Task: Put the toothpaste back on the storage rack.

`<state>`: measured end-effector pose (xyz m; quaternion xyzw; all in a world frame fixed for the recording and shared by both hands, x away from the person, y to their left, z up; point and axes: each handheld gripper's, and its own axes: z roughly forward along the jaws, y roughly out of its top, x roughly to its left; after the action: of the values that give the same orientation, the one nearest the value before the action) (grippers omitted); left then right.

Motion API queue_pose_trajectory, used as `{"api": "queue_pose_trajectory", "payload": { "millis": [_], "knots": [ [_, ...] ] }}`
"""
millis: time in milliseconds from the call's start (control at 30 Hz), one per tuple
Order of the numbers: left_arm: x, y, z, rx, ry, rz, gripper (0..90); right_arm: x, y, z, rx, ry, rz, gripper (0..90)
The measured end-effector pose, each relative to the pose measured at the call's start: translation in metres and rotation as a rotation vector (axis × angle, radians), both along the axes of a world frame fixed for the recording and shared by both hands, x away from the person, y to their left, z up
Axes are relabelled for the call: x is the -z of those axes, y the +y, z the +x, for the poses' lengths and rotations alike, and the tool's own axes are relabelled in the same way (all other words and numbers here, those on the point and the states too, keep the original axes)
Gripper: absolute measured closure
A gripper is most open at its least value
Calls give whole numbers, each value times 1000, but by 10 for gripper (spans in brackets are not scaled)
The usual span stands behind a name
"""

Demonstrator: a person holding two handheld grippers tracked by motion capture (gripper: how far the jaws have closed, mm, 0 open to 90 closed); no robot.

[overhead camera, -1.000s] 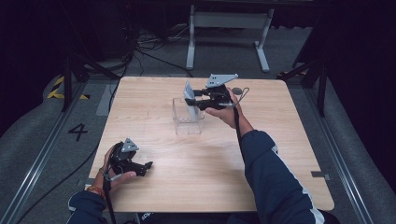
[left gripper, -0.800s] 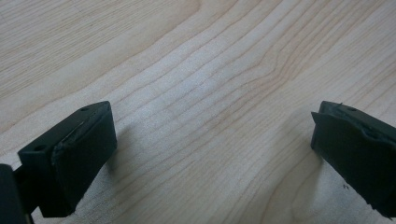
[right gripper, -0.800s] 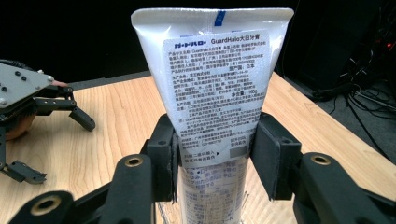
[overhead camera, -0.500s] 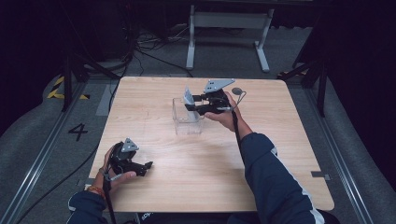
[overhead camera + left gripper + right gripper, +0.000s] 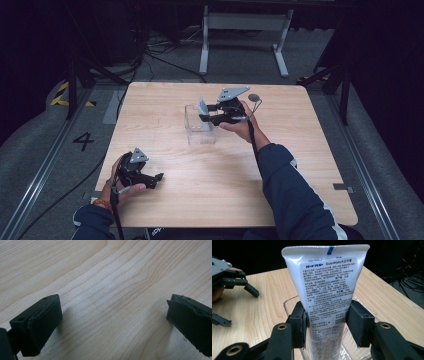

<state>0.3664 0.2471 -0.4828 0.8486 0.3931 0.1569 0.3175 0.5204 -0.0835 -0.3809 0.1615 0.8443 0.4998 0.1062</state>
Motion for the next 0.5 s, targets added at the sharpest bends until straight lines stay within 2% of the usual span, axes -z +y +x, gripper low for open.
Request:
{"api": "queue_pose_trajectory", "payload": {
  "millis": [500],
  "knots": [
    [0,0,0,1,-1,1,5,4,-1,2,16,11,-34,532]
  ]
}}
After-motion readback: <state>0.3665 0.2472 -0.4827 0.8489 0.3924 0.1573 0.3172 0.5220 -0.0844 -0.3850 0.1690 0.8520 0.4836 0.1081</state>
